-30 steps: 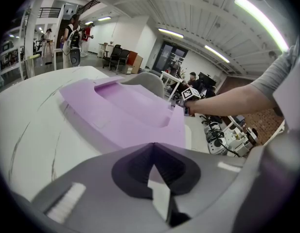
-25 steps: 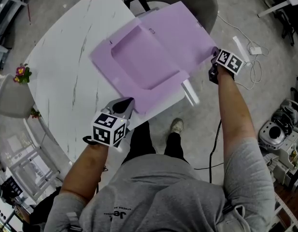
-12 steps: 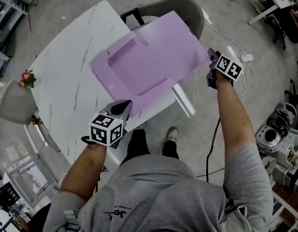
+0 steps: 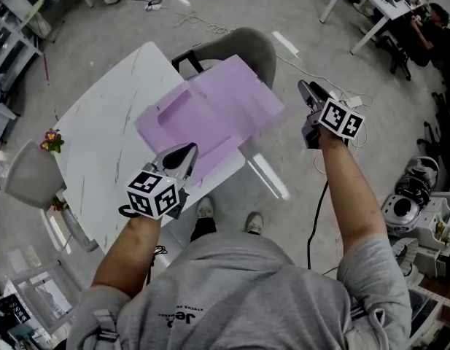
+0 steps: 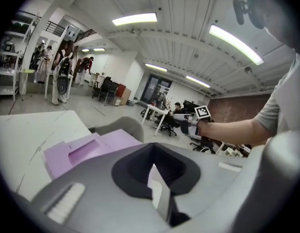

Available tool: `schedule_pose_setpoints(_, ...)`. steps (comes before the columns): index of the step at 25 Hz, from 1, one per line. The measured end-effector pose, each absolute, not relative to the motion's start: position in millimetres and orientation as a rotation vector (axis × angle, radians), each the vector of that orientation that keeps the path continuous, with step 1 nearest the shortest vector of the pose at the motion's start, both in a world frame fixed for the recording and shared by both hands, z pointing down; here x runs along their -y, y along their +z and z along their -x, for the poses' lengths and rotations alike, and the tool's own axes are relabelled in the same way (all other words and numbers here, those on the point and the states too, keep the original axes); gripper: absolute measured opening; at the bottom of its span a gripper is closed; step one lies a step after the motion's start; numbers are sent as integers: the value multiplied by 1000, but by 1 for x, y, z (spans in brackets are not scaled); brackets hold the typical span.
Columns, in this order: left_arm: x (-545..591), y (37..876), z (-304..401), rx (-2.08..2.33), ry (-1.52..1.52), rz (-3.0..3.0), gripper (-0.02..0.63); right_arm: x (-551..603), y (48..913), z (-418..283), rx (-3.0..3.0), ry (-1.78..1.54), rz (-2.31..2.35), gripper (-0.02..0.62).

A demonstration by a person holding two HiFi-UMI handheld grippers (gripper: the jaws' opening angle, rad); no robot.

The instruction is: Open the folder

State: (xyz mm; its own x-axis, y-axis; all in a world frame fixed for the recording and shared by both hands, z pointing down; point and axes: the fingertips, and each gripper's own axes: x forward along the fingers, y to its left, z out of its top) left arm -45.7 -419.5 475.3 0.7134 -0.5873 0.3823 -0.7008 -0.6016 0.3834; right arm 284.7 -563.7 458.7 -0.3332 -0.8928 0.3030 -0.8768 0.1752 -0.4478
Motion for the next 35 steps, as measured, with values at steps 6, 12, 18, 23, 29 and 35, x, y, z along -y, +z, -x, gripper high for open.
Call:
schedule_pose_setpoints(6,431,395,18,1013,125,-2525,49,502,361,-283,-2507,-638,1681,186)
schedule_pose_setpoints(12,426,337,-7,999,23,-2631,49,427,294,-283,-2643,-372,1575,147)
schedule_pose_setpoints(18,416,296,-31,954,-44,-2716,49,362,268,-292,-2734,-159,1553,63)
schedule_pose_setpoints(23,408,268,-39,960,-64,-2784,49,327,256,-315,-2677,-125,1582,5)
schedule_pose_setpoints(29,396,268,-47,965,-76,-2781,49,310,281,-339,-2644,-222,1672,3)
schedule_pose_setpoints(35,396,270,-52,976,-55,-2781,49,308,283,-351,-2619,-240,1703,2)
